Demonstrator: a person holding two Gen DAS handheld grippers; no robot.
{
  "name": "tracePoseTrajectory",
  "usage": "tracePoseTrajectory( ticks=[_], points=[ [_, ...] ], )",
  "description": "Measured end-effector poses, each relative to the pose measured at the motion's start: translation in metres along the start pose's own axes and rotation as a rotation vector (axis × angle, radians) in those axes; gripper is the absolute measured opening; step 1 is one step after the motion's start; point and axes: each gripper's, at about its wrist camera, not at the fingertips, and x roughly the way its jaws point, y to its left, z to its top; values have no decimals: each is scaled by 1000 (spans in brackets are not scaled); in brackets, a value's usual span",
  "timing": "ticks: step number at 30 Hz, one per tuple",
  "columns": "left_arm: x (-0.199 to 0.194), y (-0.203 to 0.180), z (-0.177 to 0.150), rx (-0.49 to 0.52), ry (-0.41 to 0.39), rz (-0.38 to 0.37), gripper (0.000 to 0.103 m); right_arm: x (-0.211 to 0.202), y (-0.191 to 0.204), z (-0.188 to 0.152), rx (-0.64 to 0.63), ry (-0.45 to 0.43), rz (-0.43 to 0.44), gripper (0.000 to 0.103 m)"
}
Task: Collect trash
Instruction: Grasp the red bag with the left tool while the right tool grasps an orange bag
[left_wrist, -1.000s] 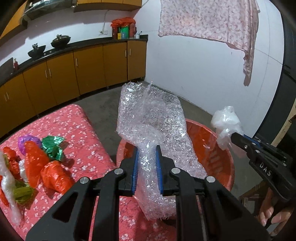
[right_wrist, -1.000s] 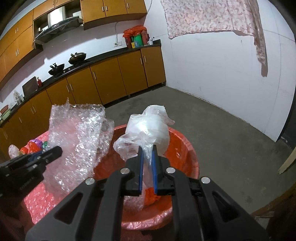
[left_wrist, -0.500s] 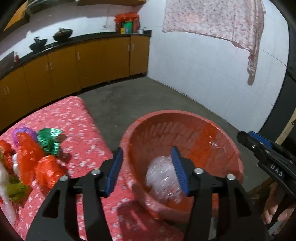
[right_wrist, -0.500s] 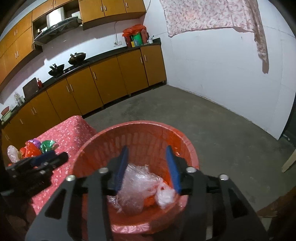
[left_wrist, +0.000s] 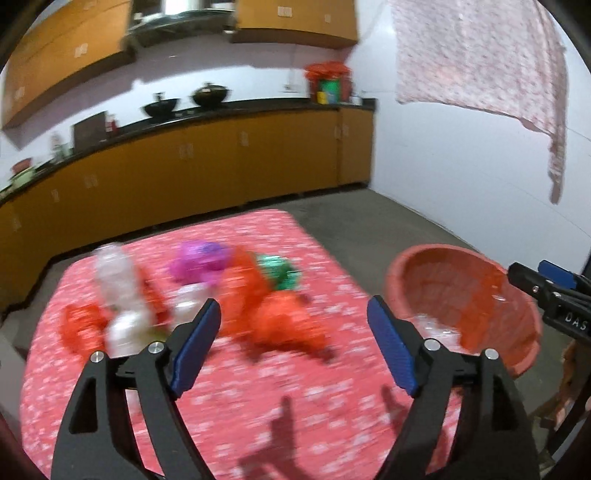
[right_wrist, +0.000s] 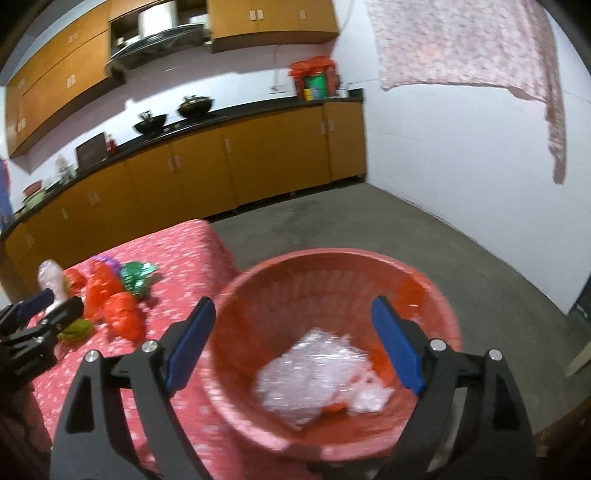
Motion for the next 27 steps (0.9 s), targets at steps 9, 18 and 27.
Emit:
tracePoseTrajectory(
  ticks=[9, 18, 27],
  points=[
    [-22, 108, -26, -124, 17, 223, 84, 22, 90, -7, -90, 69, 161, 80],
    [-13, 183, -39, -254, 53, 319, 90, 66, 173, -16, -172, 145, 224, 79],
    [7, 205, -37, -292, 62, 319, 91, 114, 206, -20, -224, 252, 228, 61]
  ],
)
